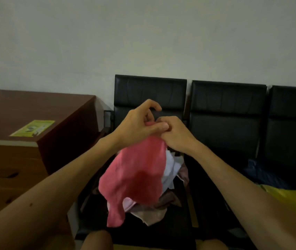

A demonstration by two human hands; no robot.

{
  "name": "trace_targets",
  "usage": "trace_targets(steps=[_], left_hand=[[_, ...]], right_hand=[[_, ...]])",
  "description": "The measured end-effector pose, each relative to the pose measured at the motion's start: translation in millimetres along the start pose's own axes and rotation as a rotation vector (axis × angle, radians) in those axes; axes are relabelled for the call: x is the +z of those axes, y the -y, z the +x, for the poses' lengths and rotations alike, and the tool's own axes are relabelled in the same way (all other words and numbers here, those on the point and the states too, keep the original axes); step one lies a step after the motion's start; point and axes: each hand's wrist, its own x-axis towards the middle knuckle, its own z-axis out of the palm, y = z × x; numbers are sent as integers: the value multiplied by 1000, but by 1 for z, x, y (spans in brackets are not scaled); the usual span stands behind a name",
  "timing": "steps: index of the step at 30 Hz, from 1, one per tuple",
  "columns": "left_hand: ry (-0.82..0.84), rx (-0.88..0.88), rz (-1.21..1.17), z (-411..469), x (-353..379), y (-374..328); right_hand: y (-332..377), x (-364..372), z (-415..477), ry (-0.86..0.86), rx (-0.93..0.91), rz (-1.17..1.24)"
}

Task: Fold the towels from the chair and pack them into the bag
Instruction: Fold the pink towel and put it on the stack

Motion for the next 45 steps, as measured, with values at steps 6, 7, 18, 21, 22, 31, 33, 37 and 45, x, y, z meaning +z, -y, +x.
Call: trace_targets(steps=[6,7,18,21,22,31,33,37,45], left_hand=[[144,-252,-339,-31,-21,-9],[214,-315,-377,-39,-21,-8],[-6,-398,-727,-72,-14,-21],[-141,-310,-643,-69,-19,-39],[-169,-272,-597,-68,-20,-45],[157,130,-42,-46,-5,-92],[167,170,109,-42,-4,-94],[77,156,463,-40,-14,-91],[106,17,71,-41,-23,-94]], right_hand=[[52,-22,-2,-184,-155,54],[60,-26,-5,-224,-172,58],[95,-66,-53,-486,-103,396],[82,-71,-78,-422,-33,464],[75,-71,-87,-355,10,484],[50,-38,-119,78,250,506],[53,-37,-117,-21,199,403],[53,-44,-117,-239,145,290],[56,-65,-114,-402,-26,48]])
